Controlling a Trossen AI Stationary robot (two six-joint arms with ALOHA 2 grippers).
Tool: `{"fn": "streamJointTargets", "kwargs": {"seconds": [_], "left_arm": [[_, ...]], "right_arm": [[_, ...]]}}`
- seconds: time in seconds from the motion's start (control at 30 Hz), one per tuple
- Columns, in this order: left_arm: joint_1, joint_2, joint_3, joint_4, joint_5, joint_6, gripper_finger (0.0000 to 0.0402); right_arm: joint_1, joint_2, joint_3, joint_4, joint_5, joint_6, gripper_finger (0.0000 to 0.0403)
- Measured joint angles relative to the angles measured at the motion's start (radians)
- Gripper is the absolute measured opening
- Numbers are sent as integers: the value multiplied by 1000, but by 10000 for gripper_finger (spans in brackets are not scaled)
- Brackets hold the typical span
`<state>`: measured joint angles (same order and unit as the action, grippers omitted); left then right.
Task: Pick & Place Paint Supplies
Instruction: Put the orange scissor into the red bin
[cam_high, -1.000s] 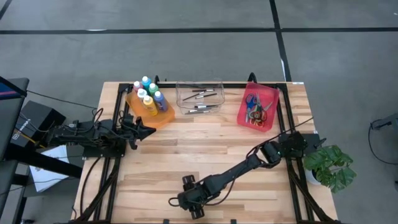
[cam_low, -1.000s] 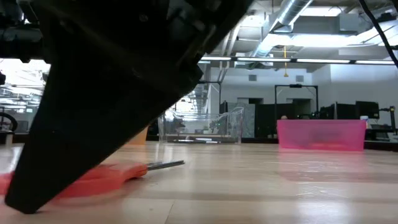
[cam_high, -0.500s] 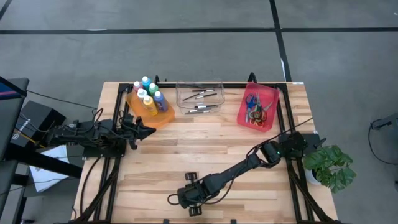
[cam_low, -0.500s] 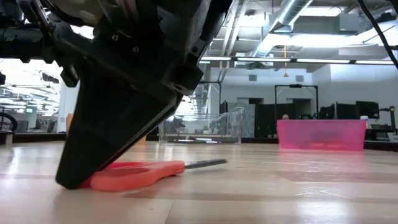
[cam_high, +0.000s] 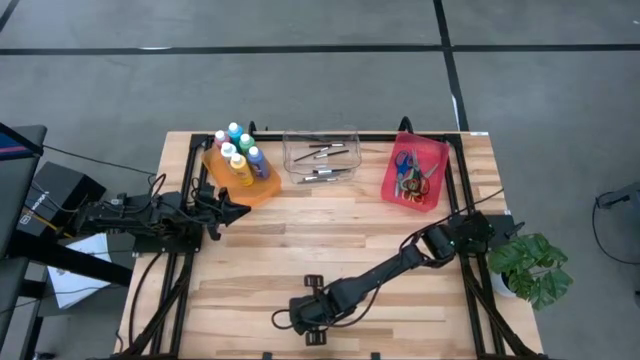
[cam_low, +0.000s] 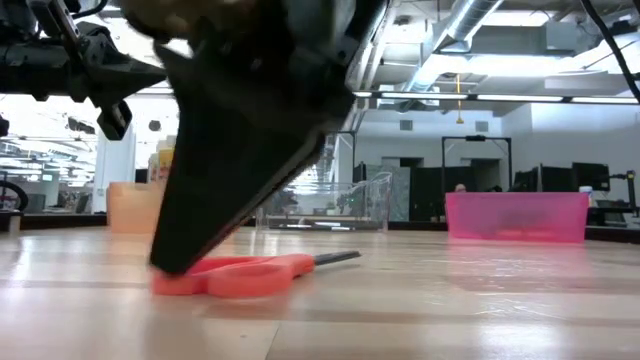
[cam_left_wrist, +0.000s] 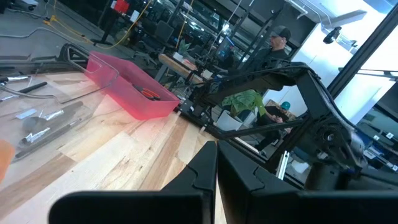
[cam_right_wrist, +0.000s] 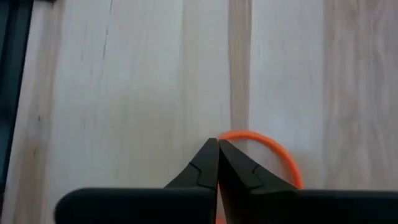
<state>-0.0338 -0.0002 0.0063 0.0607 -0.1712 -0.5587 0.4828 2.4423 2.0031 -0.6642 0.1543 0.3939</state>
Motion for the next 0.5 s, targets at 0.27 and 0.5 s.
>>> {"fn": "streamJointTargets", "kwargs": {"seconds": [0.27, 0.5], "left_arm": [[0, 0, 0, 0, 0, 0, 6], [0, 0, 0, 0, 1, 0, 6]], "right_arm": [[1, -191, 6, 33, 2, -12, 1], [2, -332, 8, -96, 35, 34, 2]]}}
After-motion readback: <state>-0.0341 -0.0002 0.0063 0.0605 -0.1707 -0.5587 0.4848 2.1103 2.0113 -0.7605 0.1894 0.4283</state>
